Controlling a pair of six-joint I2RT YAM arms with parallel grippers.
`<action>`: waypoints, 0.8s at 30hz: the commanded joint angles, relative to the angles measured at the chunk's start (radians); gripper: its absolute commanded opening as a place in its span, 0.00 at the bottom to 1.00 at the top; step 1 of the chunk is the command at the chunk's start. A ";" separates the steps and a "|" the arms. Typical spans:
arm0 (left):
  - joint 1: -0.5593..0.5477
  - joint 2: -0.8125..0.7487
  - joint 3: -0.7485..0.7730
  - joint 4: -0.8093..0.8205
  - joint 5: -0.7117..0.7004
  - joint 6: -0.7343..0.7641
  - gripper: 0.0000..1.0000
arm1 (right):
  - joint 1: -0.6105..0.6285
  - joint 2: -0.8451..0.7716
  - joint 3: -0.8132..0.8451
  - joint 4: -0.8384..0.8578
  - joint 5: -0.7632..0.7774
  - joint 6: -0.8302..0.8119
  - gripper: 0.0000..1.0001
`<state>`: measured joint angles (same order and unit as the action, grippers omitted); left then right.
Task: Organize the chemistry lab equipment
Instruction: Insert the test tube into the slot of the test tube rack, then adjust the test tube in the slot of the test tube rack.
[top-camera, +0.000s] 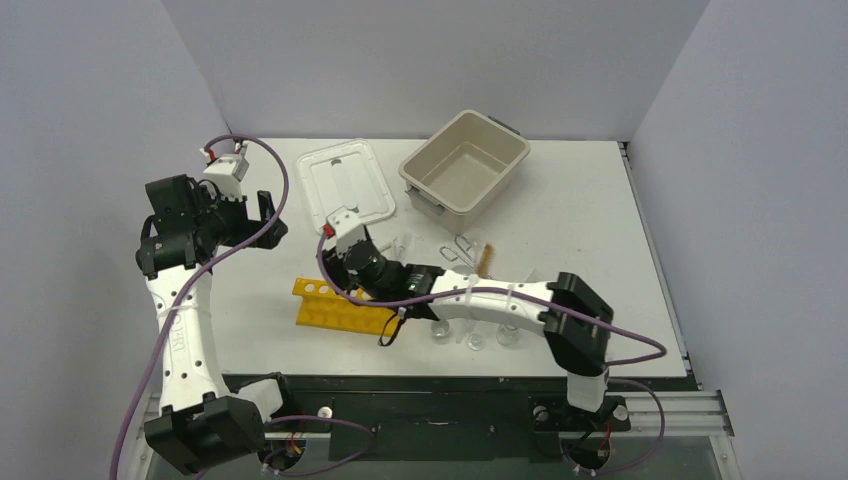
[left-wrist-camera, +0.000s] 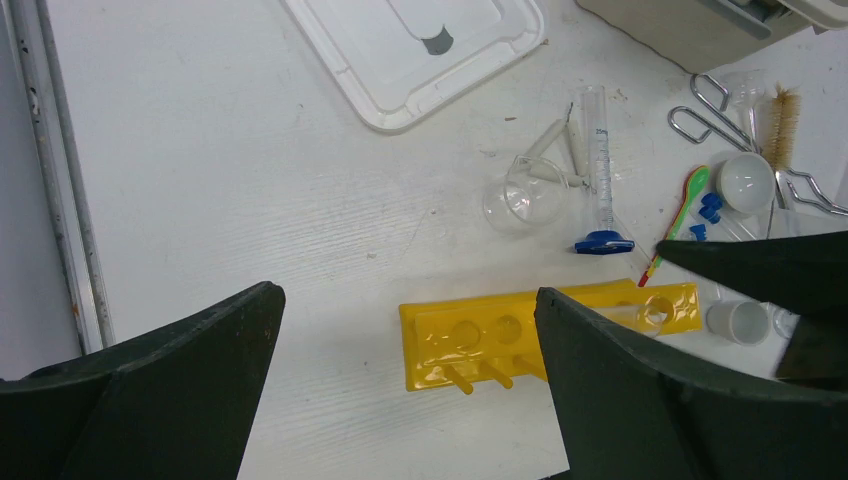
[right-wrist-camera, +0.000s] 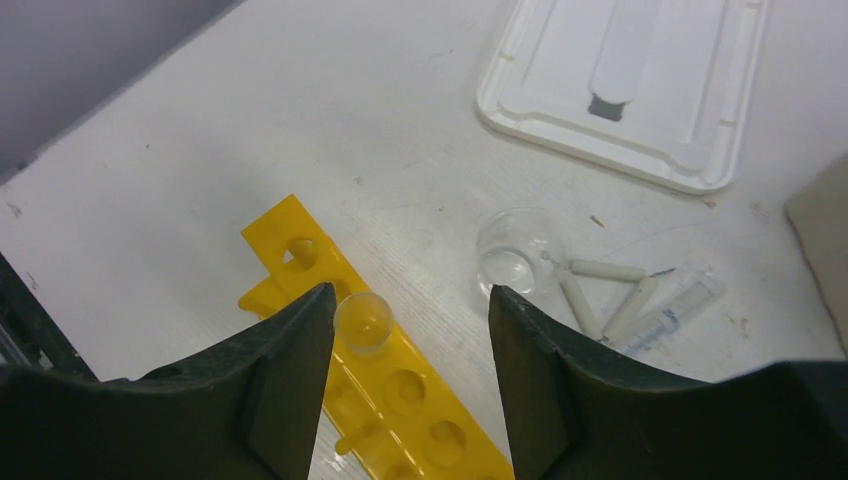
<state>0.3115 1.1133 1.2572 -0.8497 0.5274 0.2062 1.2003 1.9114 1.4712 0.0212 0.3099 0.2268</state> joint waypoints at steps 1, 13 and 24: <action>0.011 -0.013 0.054 -0.002 -0.007 0.021 0.97 | -0.086 -0.268 -0.063 0.015 -0.013 0.095 0.52; 0.011 -0.007 0.065 -0.010 0.014 0.017 0.97 | -0.281 -0.480 -0.411 0.017 -0.066 0.224 0.51; 0.009 -0.016 0.029 -0.008 0.018 0.026 0.96 | -0.212 -0.251 -0.263 -0.101 -0.018 0.214 0.41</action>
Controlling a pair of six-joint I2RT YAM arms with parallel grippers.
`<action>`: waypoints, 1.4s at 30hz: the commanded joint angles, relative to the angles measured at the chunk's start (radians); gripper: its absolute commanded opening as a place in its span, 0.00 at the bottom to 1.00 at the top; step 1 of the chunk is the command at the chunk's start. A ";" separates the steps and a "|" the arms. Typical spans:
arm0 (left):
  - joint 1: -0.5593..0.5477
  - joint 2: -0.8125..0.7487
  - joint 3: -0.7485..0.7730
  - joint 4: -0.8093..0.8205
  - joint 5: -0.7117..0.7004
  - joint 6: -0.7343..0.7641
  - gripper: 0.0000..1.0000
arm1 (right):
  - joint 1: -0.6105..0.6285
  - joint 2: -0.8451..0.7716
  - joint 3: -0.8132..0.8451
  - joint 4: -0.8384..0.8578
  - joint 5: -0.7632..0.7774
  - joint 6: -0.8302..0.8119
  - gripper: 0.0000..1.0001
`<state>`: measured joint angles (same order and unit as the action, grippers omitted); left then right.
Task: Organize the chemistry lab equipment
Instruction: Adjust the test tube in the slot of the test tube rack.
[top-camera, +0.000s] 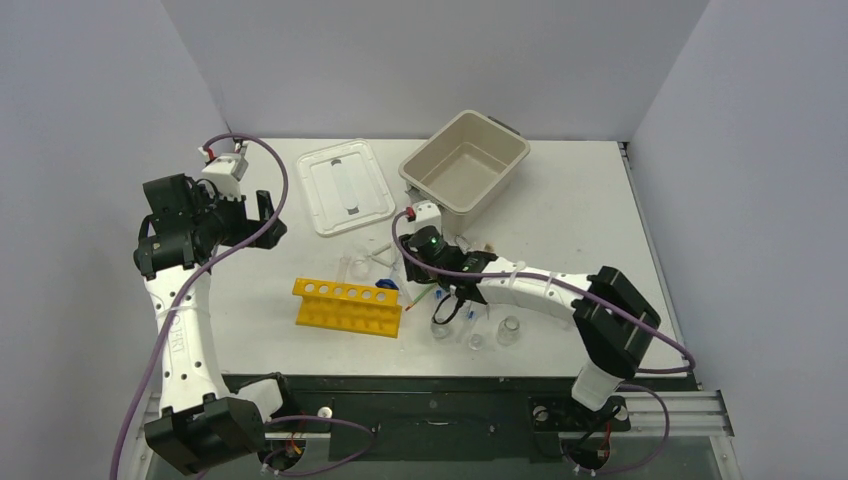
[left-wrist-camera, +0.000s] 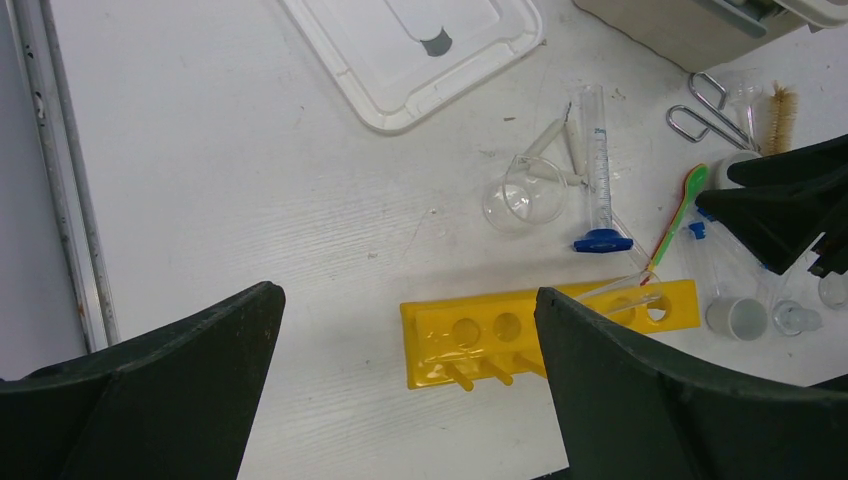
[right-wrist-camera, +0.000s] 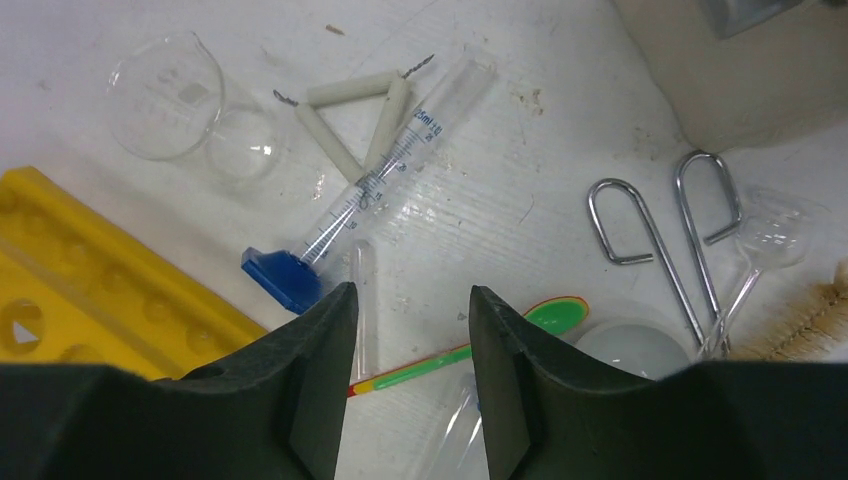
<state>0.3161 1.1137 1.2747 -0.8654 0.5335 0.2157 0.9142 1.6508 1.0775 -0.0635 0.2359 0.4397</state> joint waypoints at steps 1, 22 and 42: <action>0.005 -0.016 0.003 0.006 0.010 0.022 0.97 | 0.091 0.036 0.154 -0.028 0.088 -0.014 0.41; 0.006 -0.031 -0.043 0.022 -0.011 0.058 0.97 | 0.209 0.178 0.346 0.085 -0.028 0.060 0.35; 0.006 -0.035 -0.043 0.025 -0.018 0.063 0.97 | 0.241 0.168 0.335 0.121 -0.027 0.046 0.30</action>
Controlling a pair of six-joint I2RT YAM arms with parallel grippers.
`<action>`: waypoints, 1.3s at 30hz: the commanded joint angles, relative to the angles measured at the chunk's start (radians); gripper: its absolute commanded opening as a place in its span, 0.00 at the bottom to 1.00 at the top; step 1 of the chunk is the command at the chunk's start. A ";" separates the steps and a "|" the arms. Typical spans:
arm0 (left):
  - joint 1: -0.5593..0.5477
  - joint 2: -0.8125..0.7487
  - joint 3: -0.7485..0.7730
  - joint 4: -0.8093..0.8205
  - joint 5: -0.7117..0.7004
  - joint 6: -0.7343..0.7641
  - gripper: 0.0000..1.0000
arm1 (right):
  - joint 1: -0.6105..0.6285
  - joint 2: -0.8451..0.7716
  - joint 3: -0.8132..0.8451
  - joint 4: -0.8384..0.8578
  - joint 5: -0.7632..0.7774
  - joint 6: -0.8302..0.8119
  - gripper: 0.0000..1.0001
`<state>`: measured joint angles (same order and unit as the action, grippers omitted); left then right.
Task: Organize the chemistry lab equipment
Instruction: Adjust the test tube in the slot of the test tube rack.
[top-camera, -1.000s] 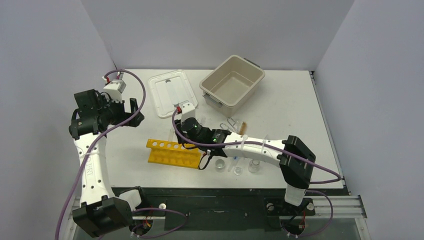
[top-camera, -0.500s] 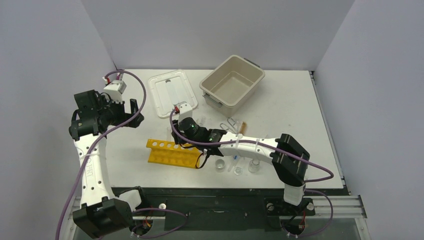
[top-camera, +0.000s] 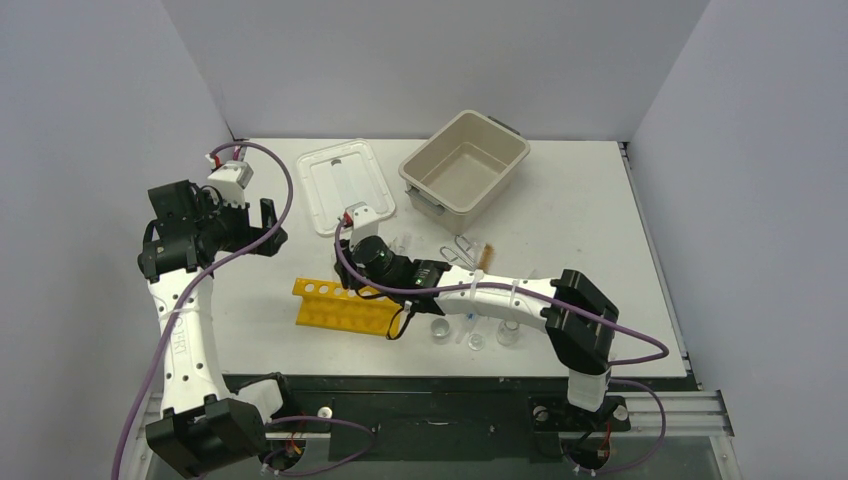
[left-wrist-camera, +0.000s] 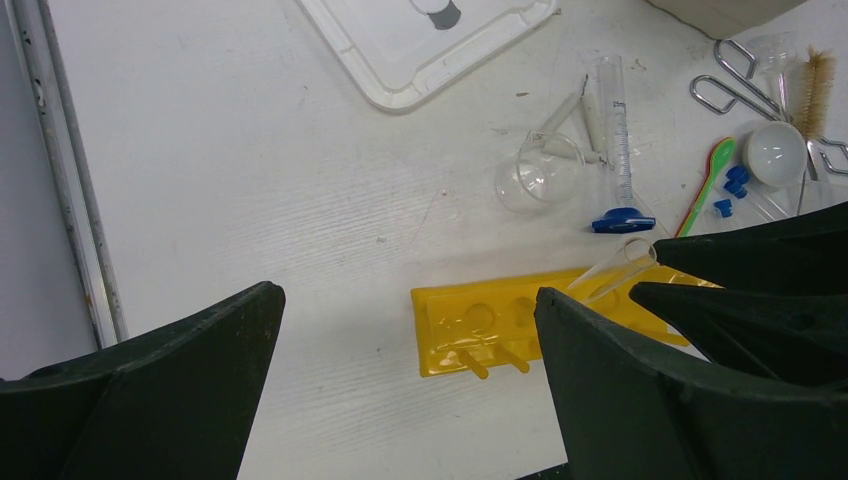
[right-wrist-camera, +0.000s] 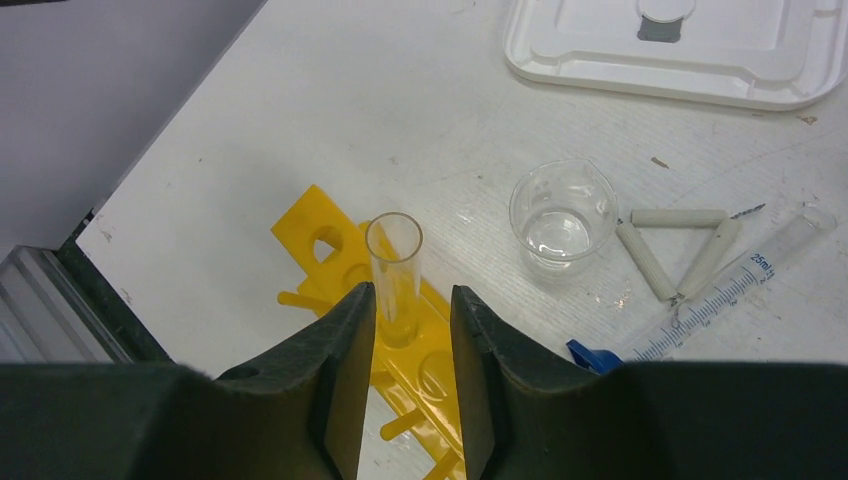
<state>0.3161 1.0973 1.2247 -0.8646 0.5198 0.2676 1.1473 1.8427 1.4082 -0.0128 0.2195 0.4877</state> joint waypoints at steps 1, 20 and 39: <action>0.007 -0.019 0.006 0.023 -0.003 0.012 0.97 | 0.006 -0.033 -0.001 0.071 -0.016 -0.003 0.32; 0.006 -0.015 0.021 0.021 -0.005 0.012 0.97 | 0.026 0.052 0.113 0.021 0.011 -0.117 0.47; 0.007 -0.008 0.032 0.016 -0.004 0.012 0.97 | 0.069 0.067 0.091 0.070 0.133 -0.223 0.09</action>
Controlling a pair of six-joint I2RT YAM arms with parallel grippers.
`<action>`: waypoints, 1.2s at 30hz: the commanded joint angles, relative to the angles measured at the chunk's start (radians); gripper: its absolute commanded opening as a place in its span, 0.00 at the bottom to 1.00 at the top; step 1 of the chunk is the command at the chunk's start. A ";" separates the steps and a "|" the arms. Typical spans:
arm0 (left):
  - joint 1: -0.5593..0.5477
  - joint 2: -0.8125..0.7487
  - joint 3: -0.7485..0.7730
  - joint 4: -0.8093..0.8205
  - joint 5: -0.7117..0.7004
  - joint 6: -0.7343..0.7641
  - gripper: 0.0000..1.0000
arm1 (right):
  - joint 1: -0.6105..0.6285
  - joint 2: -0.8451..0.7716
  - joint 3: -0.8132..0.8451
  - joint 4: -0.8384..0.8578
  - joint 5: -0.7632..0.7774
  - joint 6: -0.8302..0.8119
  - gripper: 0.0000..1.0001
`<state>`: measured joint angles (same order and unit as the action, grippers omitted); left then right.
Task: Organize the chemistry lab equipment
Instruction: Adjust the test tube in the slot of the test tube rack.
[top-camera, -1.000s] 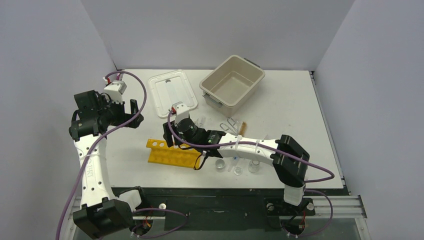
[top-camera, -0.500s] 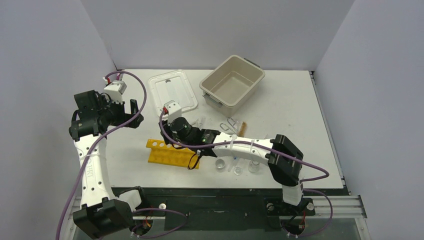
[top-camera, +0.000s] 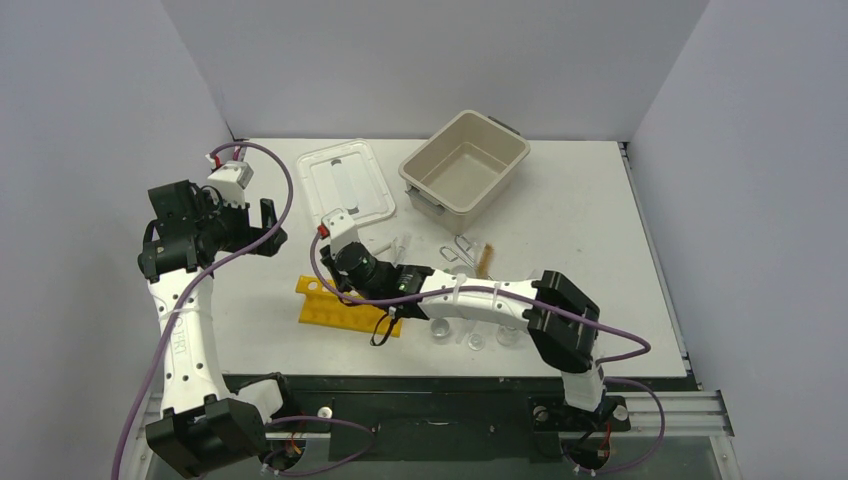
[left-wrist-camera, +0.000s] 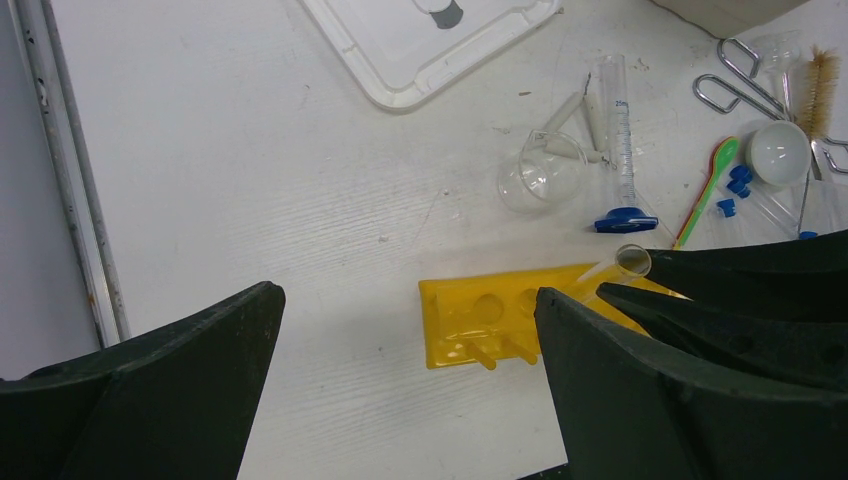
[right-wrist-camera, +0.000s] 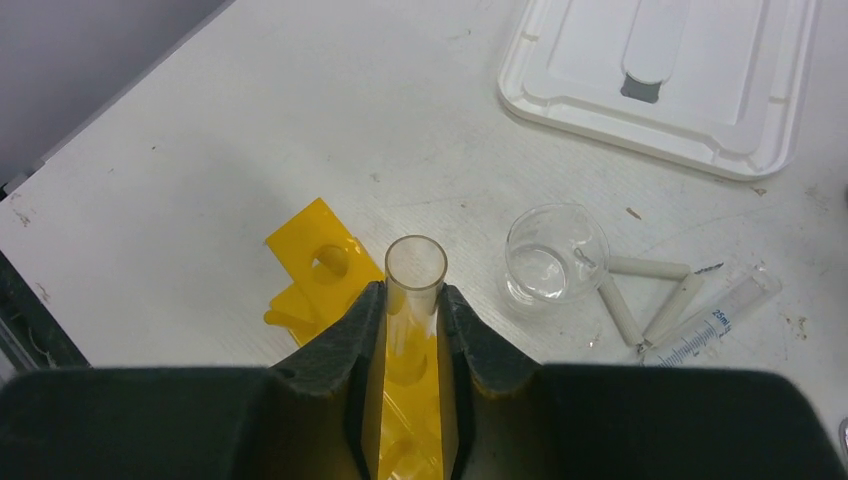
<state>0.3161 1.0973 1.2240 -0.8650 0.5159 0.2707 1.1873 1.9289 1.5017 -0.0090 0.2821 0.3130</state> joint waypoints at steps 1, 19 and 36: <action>0.008 -0.008 0.032 0.017 -0.002 0.009 0.97 | 0.032 -0.023 -0.007 0.074 0.078 -0.064 0.07; 0.009 -0.011 0.035 0.006 -0.006 0.028 0.97 | 0.060 -0.046 -0.091 0.152 0.118 -0.085 0.01; 0.008 -0.011 0.029 0.006 -0.005 0.031 0.97 | 0.074 -0.053 -0.214 0.242 0.169 -0.105 0.05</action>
<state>0.3161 1.0973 1.2240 -0.8654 0.5053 0.2924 1.2411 1.9026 1.3296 0.2783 0.4168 0.2302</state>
